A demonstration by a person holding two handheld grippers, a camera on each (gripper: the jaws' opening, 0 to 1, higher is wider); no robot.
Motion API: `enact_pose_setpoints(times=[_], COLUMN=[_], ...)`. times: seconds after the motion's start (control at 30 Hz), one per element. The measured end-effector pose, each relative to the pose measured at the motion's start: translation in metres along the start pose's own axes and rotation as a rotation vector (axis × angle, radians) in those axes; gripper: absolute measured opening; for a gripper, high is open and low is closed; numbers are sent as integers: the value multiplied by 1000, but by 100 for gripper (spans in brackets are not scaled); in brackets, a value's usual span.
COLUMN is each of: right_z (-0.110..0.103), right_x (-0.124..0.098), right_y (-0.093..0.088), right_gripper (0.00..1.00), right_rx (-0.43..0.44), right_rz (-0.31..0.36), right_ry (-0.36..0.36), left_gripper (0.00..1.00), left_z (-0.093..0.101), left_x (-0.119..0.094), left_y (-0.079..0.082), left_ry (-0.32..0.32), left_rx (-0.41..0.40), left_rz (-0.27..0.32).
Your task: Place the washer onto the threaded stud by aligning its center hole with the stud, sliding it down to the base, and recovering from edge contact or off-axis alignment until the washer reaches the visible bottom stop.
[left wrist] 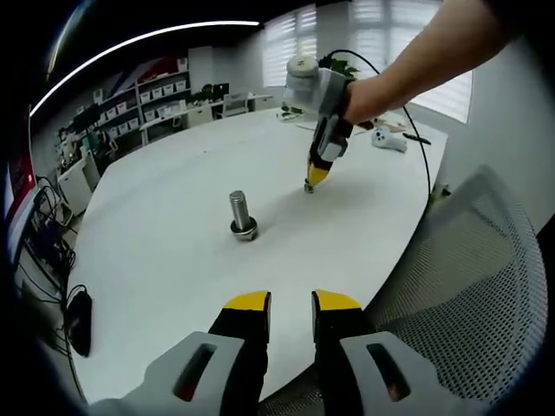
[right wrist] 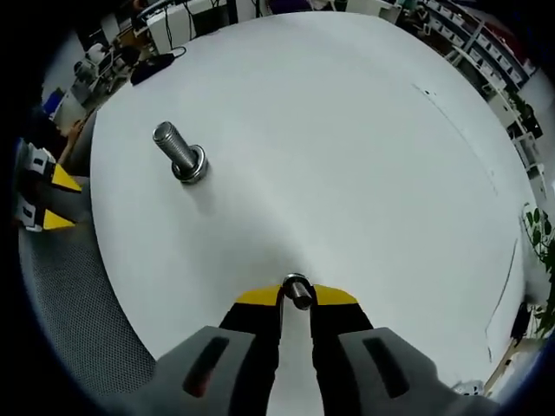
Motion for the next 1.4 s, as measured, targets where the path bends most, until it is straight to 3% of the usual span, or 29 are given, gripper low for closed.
enact_pose_setpoints(times=[0.4,0.6,0.83,1.1,1.23,1.4], right_z=[0,1,2,6,9,4], right_x=[3,-3,-21,-43,-56,-70], right_y=[0,-3,-9,-32,-39,-53], right_gripper=[16,21,22,22,23,24], right_rx=[-8,9,67,90,189,201], right_rz=[7,46,154,237,324,386], right_ry=[1,-5,-6,-17,-10,-10], left_gripper=[16,16,17,17,18,19], left_z=[-2,-3,-5,-7,-11,-12], left_x=[0,0,2,3,4,4], left_y=[0,-1,-4,-5,-9,-7], left_ry=[13,19,32,41,57,61], left_rx=[-1,-1,-7,-30,-52,-54], left_rz=[-1,-7,-24,-34,-57,-48])
Point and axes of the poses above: the point that each gripper's makers call its tool centre point, and the gripper's own axes: x roughly forward along the fingers, z roughly to its right, y roughly out of its top, the point moved 1 cm from there along -x, roughly backward along the fingers, and after that the axes turned 3 degrees about x, right-handed, at the moved point
